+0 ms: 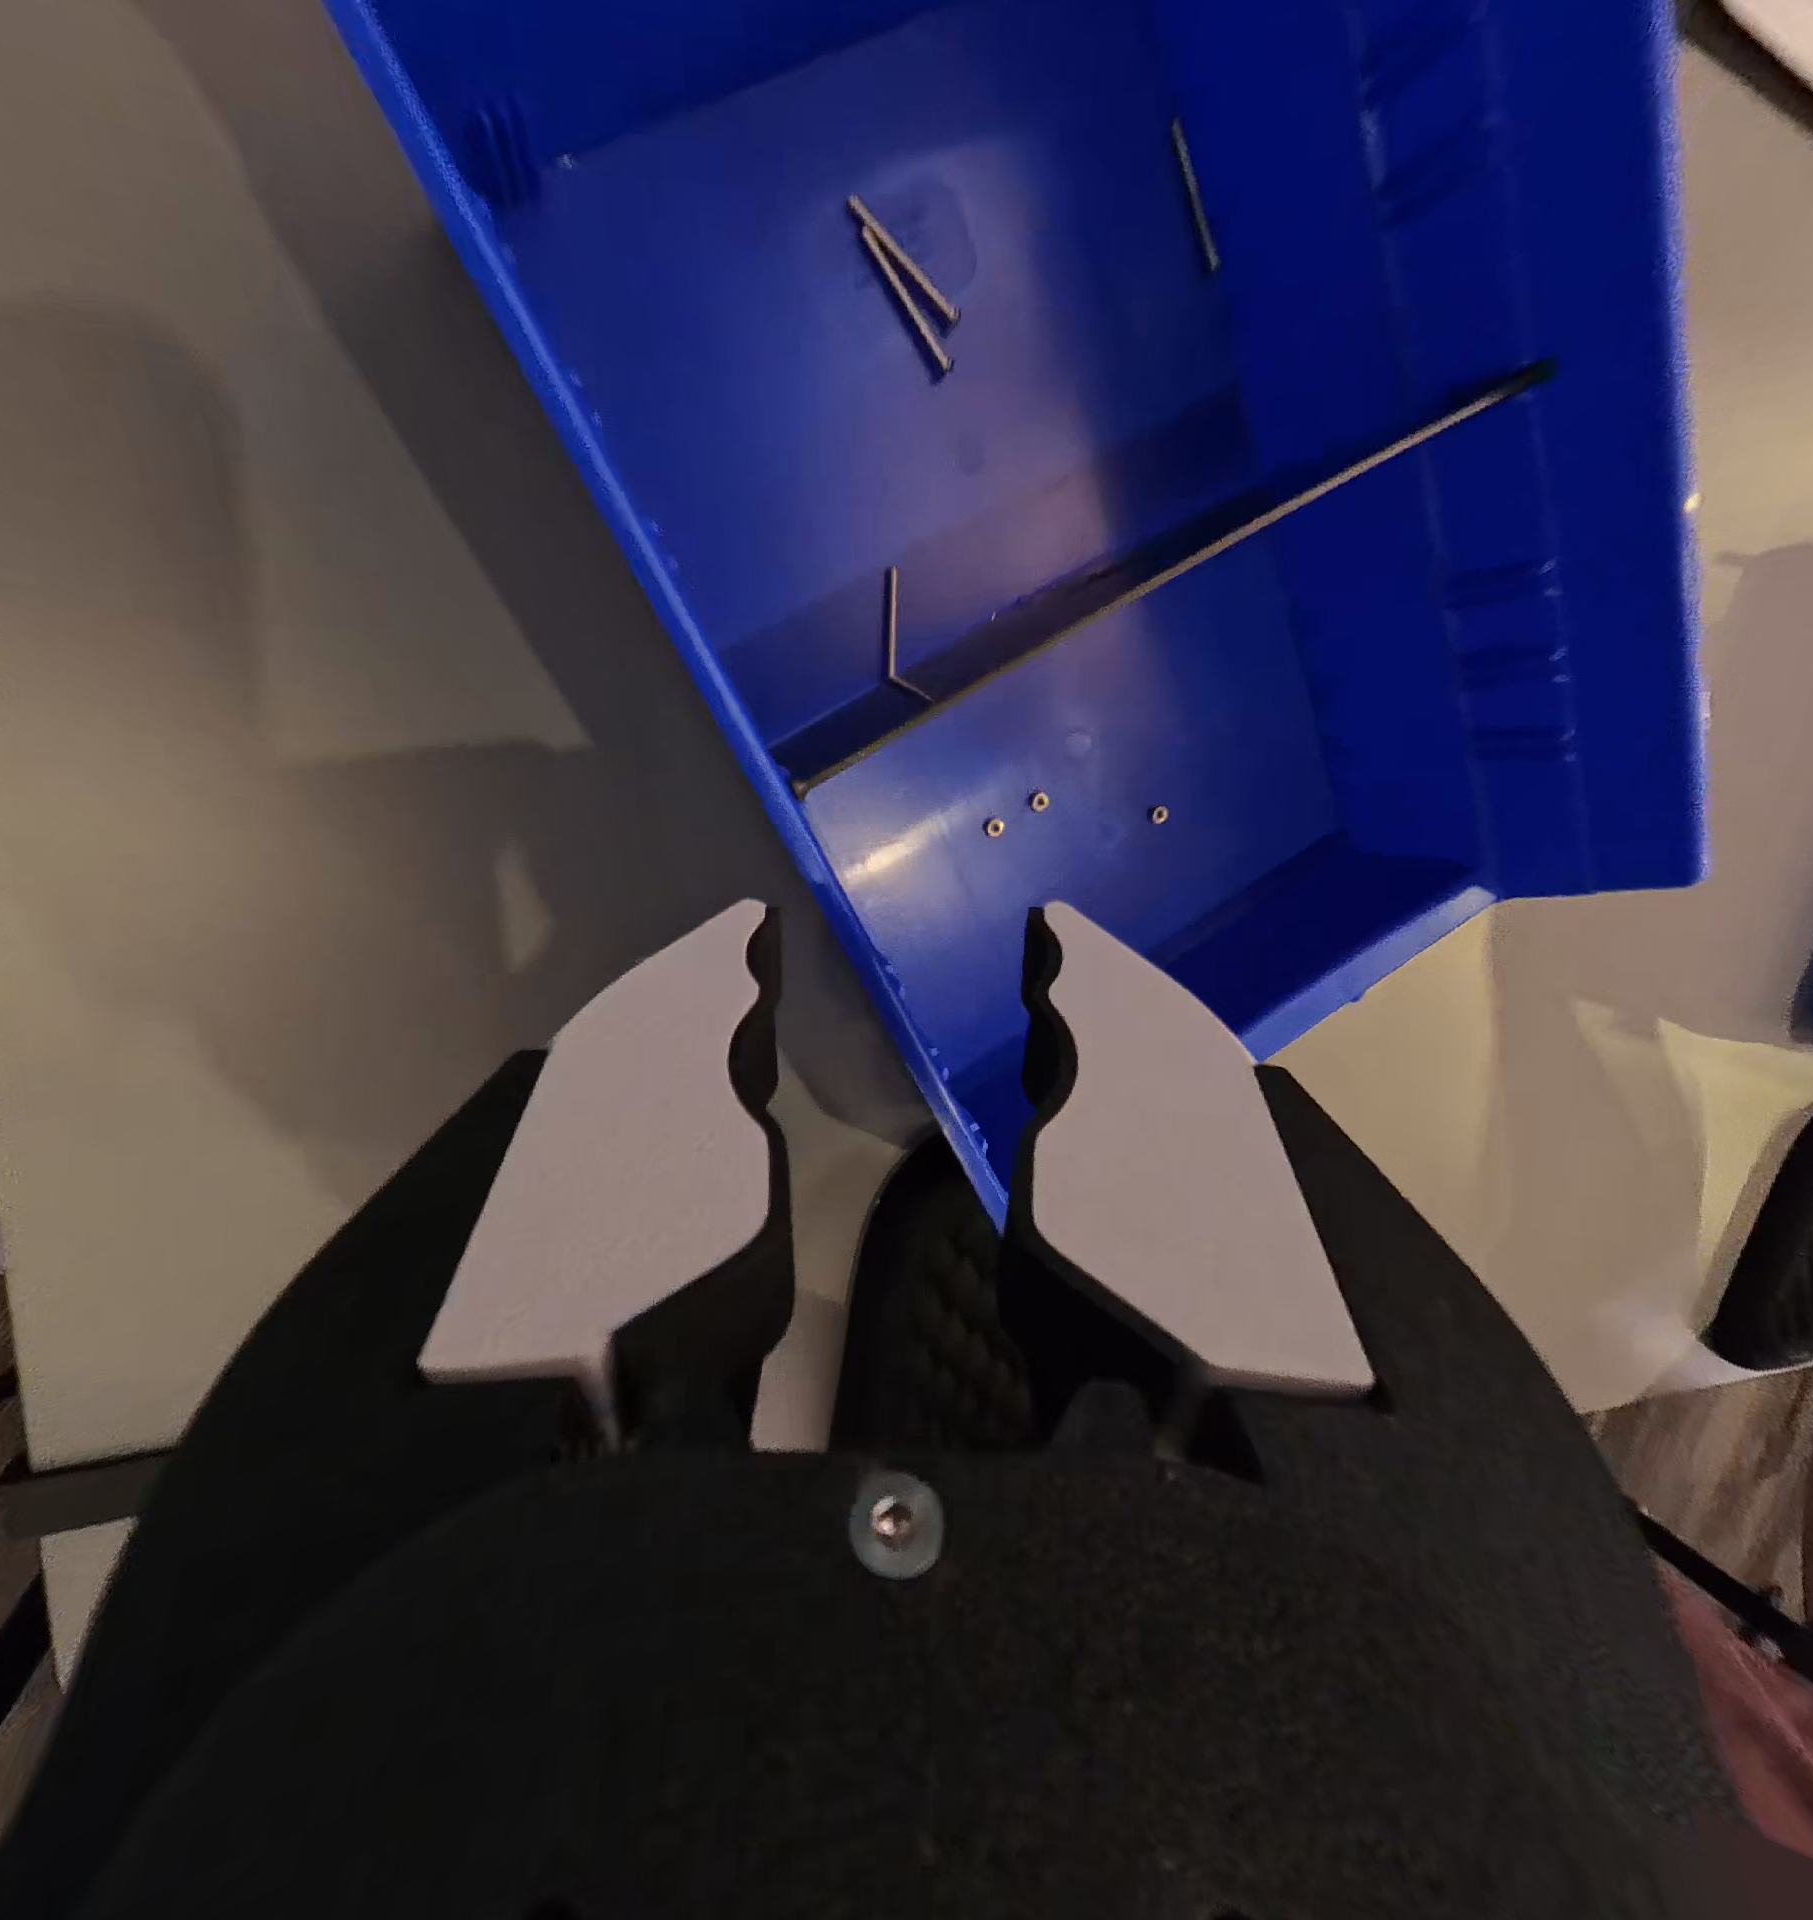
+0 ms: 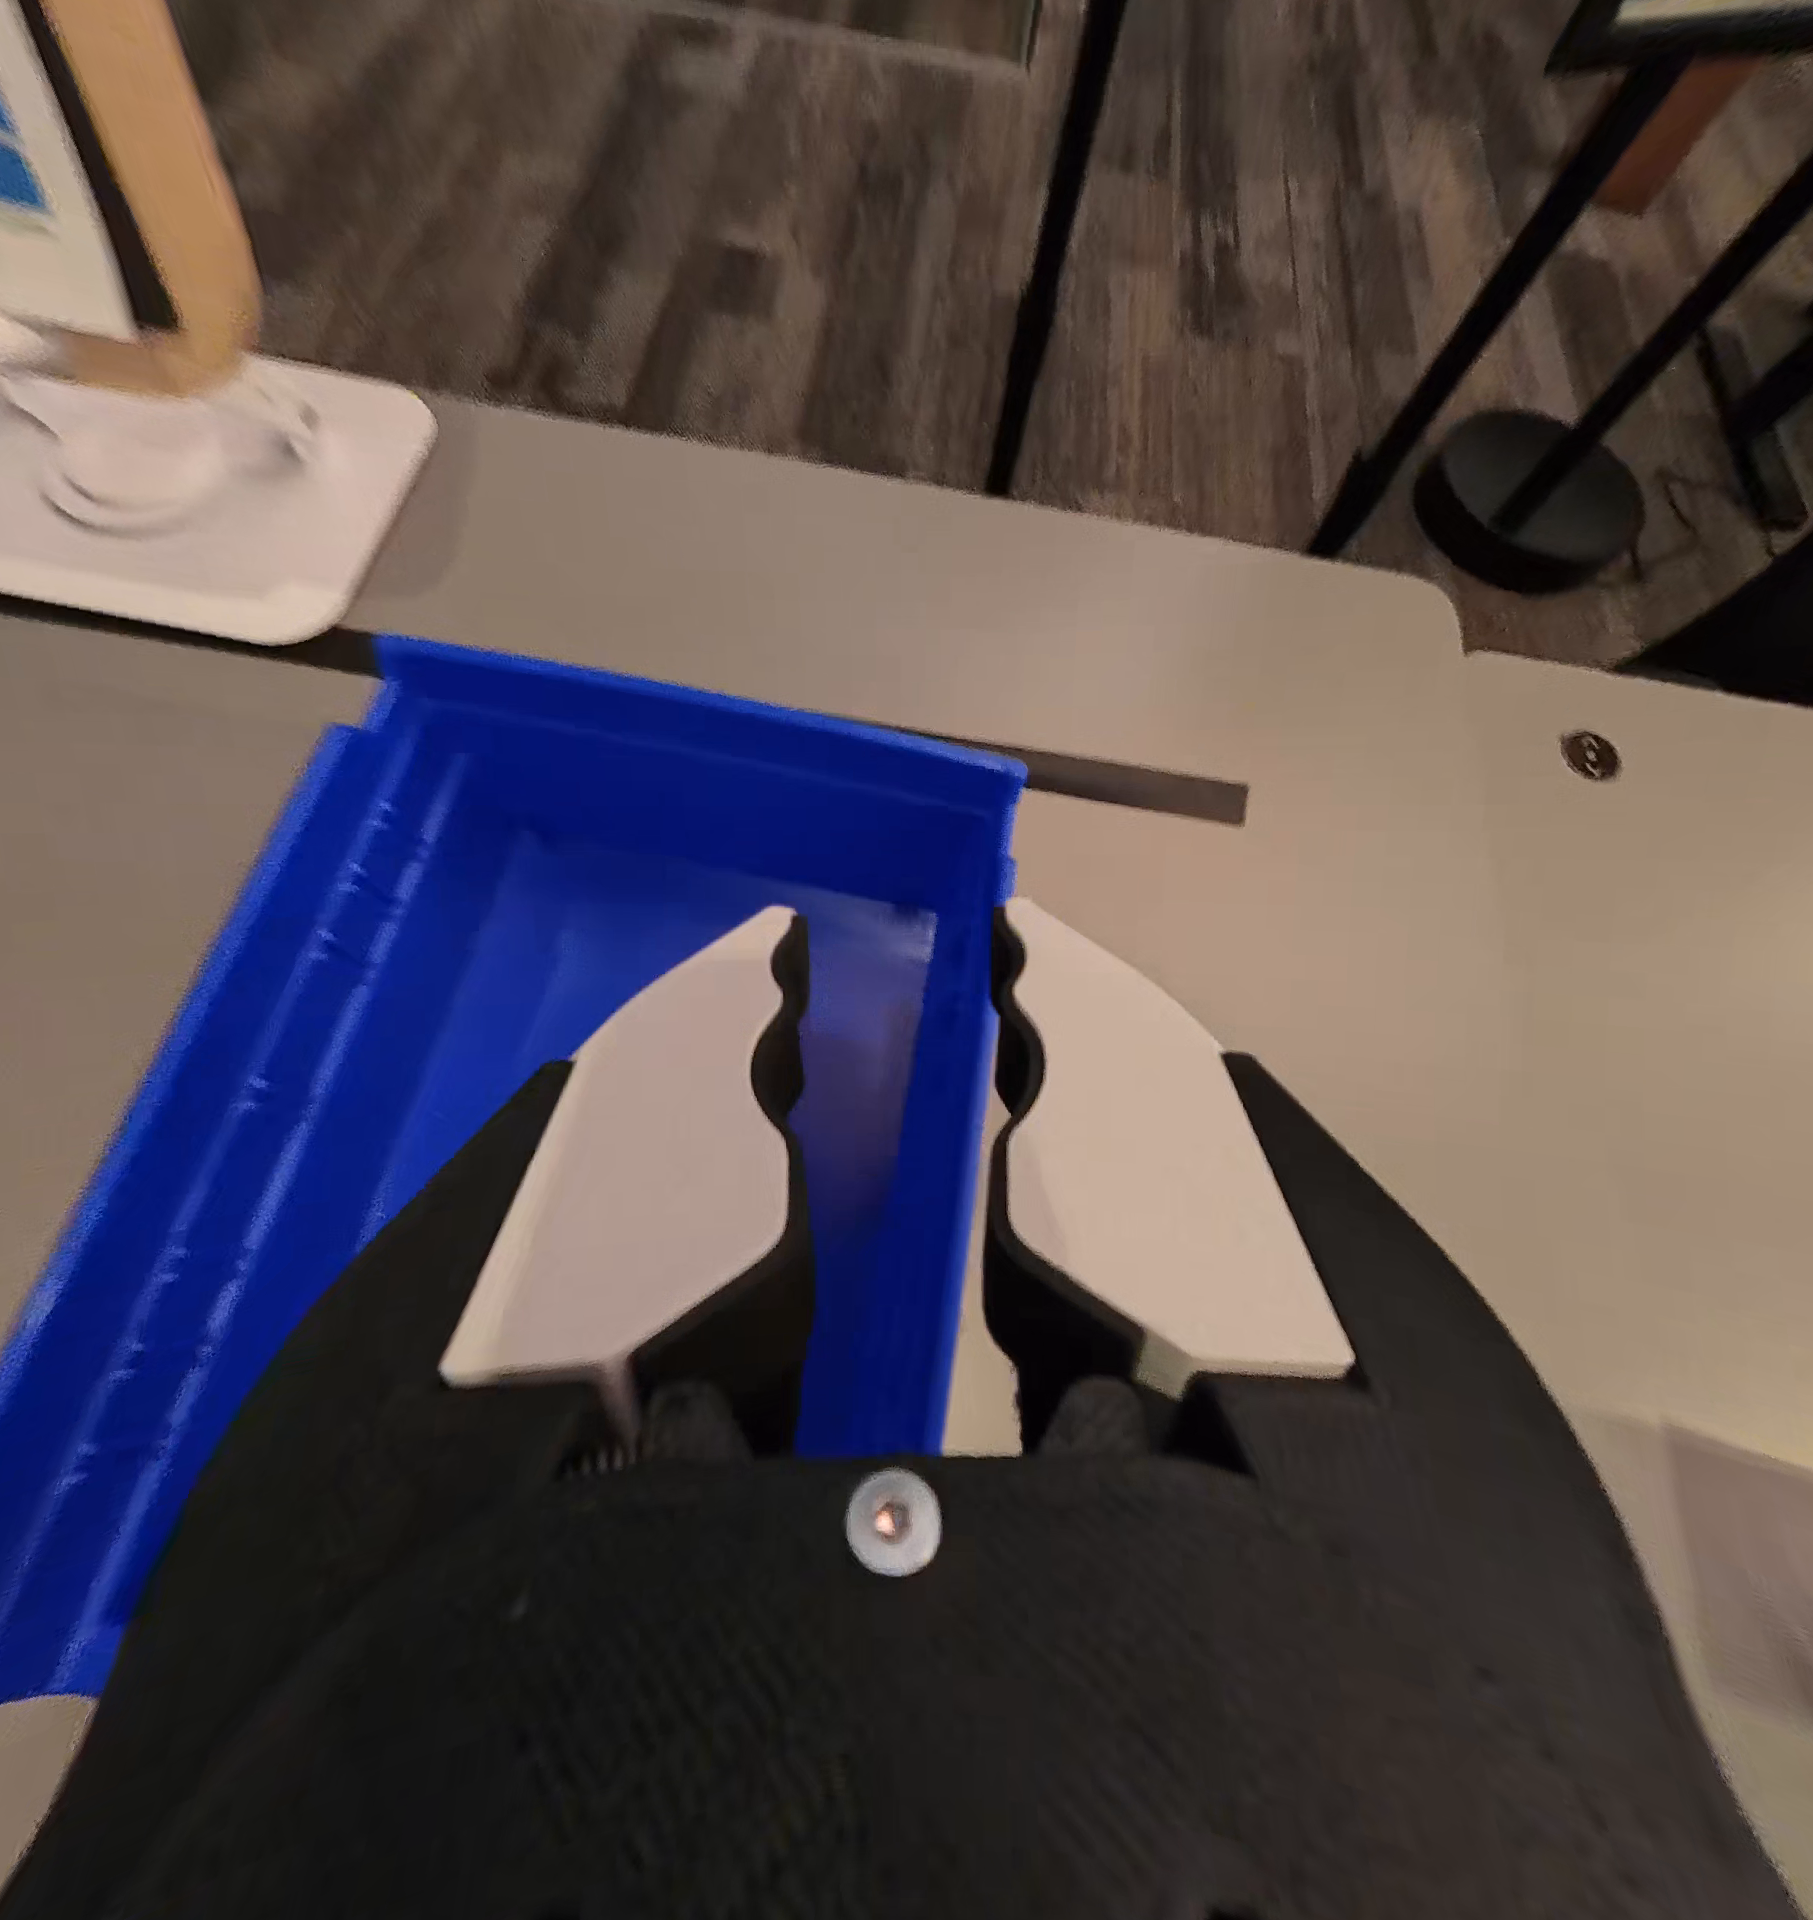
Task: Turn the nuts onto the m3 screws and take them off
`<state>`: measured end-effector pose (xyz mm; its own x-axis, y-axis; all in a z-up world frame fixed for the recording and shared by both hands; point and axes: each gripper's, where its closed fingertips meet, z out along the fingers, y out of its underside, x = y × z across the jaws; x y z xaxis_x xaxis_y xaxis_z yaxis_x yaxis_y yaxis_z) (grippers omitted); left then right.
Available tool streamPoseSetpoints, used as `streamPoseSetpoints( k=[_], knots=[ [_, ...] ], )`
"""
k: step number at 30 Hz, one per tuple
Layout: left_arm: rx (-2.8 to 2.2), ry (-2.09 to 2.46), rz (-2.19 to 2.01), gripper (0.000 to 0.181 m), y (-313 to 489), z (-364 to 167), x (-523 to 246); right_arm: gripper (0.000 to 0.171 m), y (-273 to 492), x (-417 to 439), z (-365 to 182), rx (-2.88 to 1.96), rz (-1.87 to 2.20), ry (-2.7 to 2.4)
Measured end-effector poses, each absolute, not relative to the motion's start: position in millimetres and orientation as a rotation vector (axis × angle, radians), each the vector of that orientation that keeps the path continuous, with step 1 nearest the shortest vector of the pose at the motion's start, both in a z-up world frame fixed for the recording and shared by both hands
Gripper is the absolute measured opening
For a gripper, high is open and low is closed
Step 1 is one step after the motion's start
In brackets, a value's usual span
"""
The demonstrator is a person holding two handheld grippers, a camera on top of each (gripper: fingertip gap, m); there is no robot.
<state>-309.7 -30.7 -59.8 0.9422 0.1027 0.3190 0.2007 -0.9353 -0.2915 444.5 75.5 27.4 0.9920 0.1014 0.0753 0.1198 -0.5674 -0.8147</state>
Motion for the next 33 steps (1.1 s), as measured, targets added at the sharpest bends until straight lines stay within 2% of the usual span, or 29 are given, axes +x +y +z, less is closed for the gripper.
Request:
streamPoseSetpoints(
  k=[6, 8, 10, 16, 21, 33],
  knots=[
    [-2.994, -0.171, -0.355, 0.043, -46.3, -89.3, -300.2, 0.035, 72.6, 426.9, 59.4, -2.026, 0.097, -0.141],
    [-3.064, -0.138, -0.342, 0.039, -51.4, -98.3, -296.2, 0.035, 70.9, 424.9, 66.0, -1.978, 0.135, -0.125],
    [-3.119, -0.105, -0.304, 0.026, -54.4, -105.4, -295.6, 0.035, 70.0, 423.3, 68.1, -1.945, 0.169, -0.120],
    [-3.158, -0.012, -0.201, 0.027, -49.7, -108.9, -299.0, 0.034, 76.0, 418.9, 43.6, -2.003, 0.200, -0.165],
    [-3.101, 0.072, -0.062, 0.013, -23.3, -111.2, -306.9, 0.035, 83.6, 409.3, 21.9, -2.084, 0.204, -0.215],
    [-2.998, 0.446, -0.090, 0.010, -3.9, -112.1, -303.5, 0.030, 86.4, 385.3, 26.7, -2.047, 0.175, -0.295]
  ],
)
